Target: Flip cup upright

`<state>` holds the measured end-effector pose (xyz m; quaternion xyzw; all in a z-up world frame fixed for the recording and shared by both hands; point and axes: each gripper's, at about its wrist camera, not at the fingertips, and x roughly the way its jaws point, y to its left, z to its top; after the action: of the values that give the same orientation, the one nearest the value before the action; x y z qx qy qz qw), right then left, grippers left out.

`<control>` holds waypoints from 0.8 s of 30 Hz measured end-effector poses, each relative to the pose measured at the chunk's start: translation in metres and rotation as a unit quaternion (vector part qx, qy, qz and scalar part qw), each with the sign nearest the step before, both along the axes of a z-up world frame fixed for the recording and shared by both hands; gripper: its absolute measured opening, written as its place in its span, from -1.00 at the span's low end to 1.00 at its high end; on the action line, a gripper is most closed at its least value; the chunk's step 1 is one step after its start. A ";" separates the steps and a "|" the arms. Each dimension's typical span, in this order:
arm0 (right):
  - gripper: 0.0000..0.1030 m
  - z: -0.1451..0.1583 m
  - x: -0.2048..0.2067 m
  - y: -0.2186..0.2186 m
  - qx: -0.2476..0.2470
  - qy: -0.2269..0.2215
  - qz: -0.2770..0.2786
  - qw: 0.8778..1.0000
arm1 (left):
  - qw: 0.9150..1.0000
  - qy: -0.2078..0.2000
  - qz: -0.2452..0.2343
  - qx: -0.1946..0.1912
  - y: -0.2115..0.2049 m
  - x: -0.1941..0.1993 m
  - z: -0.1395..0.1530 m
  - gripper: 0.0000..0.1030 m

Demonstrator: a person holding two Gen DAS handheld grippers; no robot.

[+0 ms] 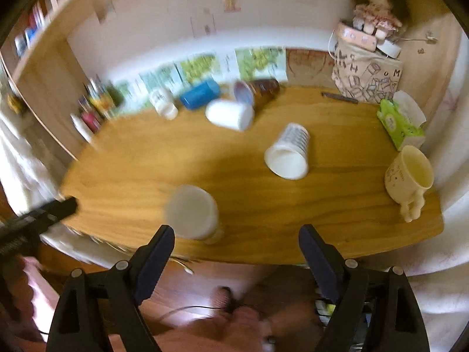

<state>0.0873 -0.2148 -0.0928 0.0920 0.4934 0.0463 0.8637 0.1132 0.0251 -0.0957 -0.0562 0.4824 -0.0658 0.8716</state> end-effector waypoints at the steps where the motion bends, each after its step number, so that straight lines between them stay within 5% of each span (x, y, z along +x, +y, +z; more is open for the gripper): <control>1: 0.78 0.010 -0.002 0.001 0.025 -0.006 0.000 1.000 | 1.000 -0.017 0.000 0.001 0.000 -0.004 0.009 0.63; 8: 0.83 0.058 -0.018 0.012 0.046 -0.055 -0.002 0.997 | 0.993 -0.118 0.016 0.005 0.004 -0.028 0.057 0.84; 15: 0.83 0.081 -0.043 0.022 0.061 -0.143 0.001 0.988 | 0.973 -0.223 0.058 0.003 0.017 -0.058 0.081 0.96; 24: 0.83 0.098 -0.066 0.043 -0.028 -0.231 -0.011 0.972 | 0.965 -0.252 0.066 0.025 0.016 -0.067 0.085 0.96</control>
<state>0.0214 -0.1721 0.0053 0.0603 0.2805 0.0426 0.9570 0.0463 0.0412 -0.0106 -0.0477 0.2435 -0.0083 0.9687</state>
